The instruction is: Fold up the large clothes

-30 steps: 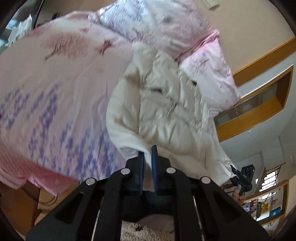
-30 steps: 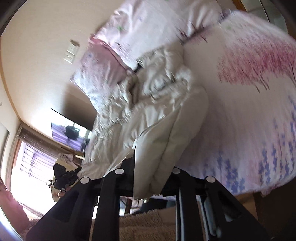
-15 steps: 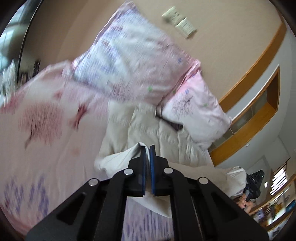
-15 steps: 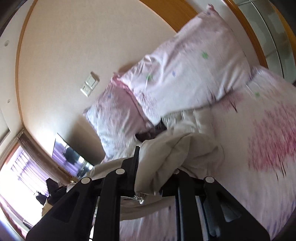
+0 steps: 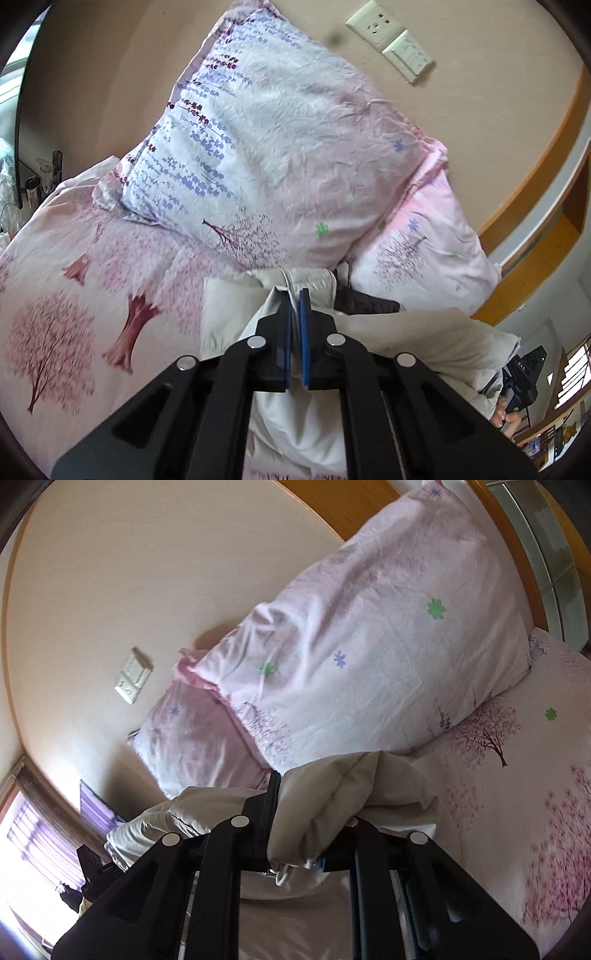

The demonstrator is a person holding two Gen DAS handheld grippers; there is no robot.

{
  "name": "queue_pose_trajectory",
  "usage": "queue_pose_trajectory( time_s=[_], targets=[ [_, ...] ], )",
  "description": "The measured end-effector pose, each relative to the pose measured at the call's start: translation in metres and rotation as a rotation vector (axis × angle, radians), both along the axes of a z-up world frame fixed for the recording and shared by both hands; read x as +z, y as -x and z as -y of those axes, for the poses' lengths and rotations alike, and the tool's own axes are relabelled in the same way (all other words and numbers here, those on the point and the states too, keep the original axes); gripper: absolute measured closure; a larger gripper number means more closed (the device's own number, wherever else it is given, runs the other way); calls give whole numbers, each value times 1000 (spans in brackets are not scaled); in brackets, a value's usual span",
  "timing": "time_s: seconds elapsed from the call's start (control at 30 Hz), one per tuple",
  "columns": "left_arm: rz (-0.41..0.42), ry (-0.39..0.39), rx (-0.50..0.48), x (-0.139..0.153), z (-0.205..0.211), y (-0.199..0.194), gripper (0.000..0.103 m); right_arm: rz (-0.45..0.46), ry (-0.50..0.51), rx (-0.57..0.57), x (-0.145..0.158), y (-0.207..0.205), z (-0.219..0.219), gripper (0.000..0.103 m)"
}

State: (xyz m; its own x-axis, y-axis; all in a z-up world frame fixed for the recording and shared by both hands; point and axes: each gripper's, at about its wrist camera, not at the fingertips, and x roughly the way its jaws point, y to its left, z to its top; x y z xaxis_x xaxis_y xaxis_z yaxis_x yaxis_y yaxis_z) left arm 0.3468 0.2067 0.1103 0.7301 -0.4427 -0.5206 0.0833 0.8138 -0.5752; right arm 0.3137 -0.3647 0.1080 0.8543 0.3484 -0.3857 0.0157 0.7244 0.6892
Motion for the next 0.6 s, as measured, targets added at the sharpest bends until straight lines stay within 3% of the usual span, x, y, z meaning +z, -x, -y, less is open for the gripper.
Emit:
queue_pose_trajectory(
  time_s=[0.17, 0.33, 0.47, 0.53, 0.6],
  targets=[
    [-3, -18, 17, -4, 7, -33, 98, -75, 12, -44, -13, -34, 4, 88],
    [-22, -27, 38, -15, 12, -68, 102, -229, 19, -93, -42, -76, 2, 88],
    [-57, -30, -3, -27, 21, -84, 101, -364, 30, -175, -69, -104, -2, 88],
    [-52, -38, -29, -27, 21, -81, 88, -423, -15, -206, -80, -111, 2, 87],
    [-44, -65, -27, -24, 18, -76, 32, -473, -34, -228, -88, -117, 4, 87]
  ],
)
